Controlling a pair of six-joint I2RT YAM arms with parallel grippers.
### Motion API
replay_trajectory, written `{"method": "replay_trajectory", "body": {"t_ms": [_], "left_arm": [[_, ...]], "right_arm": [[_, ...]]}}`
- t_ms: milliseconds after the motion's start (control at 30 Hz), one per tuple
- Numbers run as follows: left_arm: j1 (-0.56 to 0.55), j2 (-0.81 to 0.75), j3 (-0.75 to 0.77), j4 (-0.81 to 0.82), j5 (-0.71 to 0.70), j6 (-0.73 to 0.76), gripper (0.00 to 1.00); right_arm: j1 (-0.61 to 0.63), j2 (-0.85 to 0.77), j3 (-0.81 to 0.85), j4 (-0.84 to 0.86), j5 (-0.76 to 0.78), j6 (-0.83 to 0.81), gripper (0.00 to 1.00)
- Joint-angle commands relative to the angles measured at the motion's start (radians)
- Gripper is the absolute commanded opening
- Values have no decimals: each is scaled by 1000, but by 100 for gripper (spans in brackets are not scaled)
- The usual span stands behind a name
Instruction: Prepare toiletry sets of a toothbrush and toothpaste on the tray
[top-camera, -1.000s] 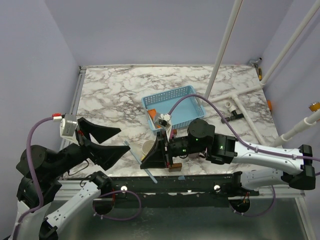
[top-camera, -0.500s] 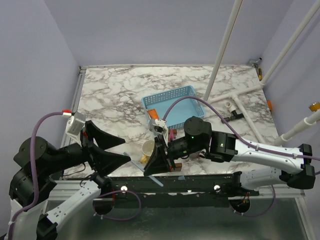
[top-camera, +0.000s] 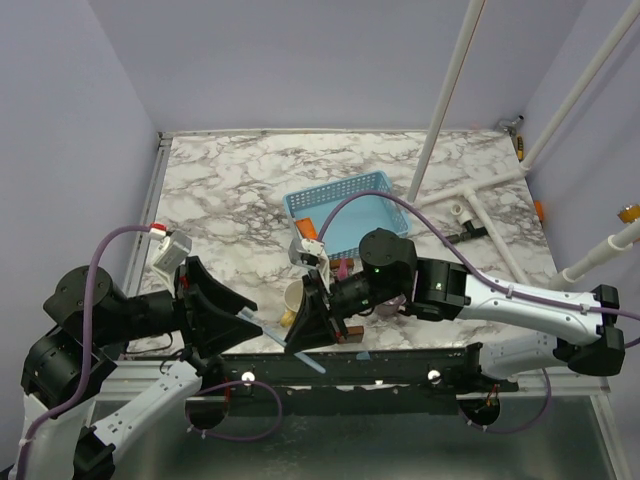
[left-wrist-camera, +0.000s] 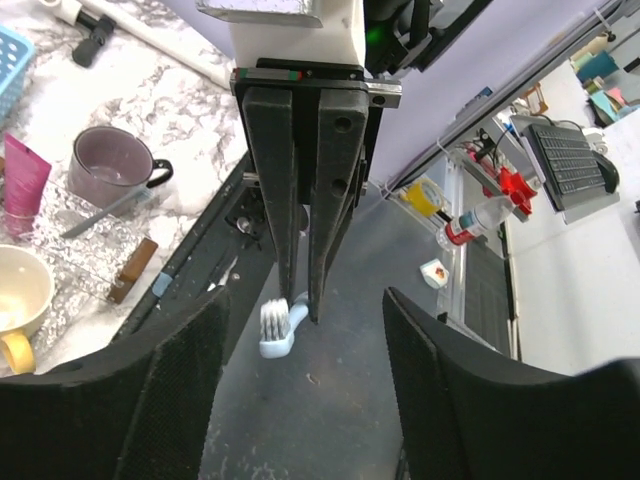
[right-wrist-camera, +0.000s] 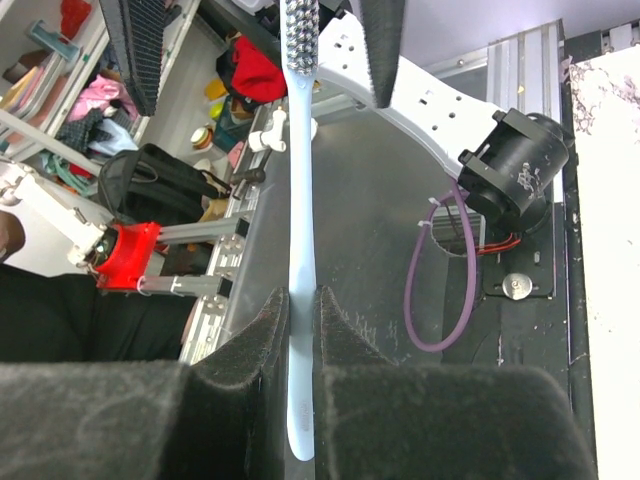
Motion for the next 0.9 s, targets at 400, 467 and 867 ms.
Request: {"method": "replay_trajectory", "body": {"t_ms": [400, 467, 867], "left_arm": [[-3, 20, 26, -89, 56, 44, 29], [-2, 23, 30, -94, 51, 47, 22], [-3, 28, -6, -63, 17, 54, 0]], "right_arm": [[9, 10, 16, -10, -23, -3, 1], [8, 9, 13, -11, -23, -2, 1], [9, -51, -40, -64, 104, -31, 26]]}}
